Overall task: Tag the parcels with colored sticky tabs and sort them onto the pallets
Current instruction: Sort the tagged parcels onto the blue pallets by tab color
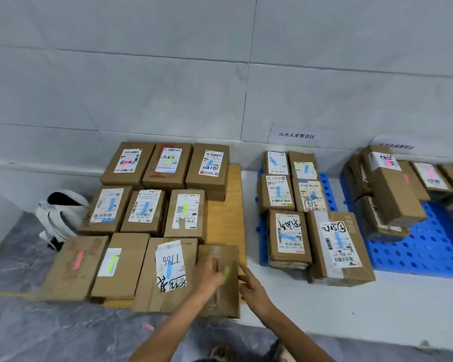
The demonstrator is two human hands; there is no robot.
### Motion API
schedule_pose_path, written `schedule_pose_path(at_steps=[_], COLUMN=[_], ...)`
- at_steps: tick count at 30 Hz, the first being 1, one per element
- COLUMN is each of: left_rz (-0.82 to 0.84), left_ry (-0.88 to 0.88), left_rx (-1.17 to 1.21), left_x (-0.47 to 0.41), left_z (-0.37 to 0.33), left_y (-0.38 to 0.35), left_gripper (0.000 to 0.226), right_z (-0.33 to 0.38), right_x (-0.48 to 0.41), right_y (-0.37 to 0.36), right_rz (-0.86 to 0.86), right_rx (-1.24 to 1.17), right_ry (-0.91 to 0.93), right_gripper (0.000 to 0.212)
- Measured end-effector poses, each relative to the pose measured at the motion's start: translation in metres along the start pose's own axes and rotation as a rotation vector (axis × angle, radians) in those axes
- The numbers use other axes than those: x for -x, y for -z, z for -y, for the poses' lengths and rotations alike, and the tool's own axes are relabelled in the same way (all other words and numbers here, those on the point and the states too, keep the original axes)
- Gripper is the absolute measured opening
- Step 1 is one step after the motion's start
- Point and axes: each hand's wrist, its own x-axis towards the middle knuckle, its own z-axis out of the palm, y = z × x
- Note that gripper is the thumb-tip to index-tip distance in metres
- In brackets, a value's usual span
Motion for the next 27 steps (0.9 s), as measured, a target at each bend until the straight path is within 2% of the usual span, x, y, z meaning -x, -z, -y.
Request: schedule_pose_path(at_steps=[4, 8, 11, 15, 17, 20, 25, 27], left_rz=[-0.023, 0.028, 0.084, 0.083, 0.063, 0.044, -0.027, -0.029], left_ry=[-0.037, -0.169, -0.273, -0.221, -0.11, 0.024, -0.038, -0.125], left_rx=[-0.056, -0.159, -0.351, -0.42, -0.308, -0.011, 0.286, 0.349], left_x=[0.0, 0.009, 0.019, 0.029, 0.029, 0.02, 0.02, 0.022], left_z=[0.003, 0.025, 0.035, 0.04, 0.037, 0.024, -0.025, -0.049], left_y=[0.009, 0.016, 0.011, 0.0, -0.001, 0.004, 0.02, 0.035], left_gripper=[0.031, 0.032, 0.04, 0.053, 0.063, 0.068, 0.046, 0.039], right_z=[0.007, -0.001, -0.008, -0.014, -0.015, -0.013, 0.004, 0.019], right_x=[-0.002, 0.002, 0.005, 0.013, 0.015, 0.014, 0.026, 0.034], right_y=[-0.007, -0.016, -0.015, -0.016, -0.019, -0.023, -0.019, -0.013], right_rz=[-0.049, 0.031, 0.084, 0.11, 0.088, 0.017, -0.118, -0.174], right_rx=[0.12, 0.192, 0.202, 0.179, 0.153, 0.112, -0.108, -0.208], right_ry=[0.034, -0.012, 0.004, 0.02, 0.01, -0.03, 0.013, 0.079], right_gripper=[0.047, 0.055, 0.063, 0.066, 0.068, 0.064, 0.057, 0.059])
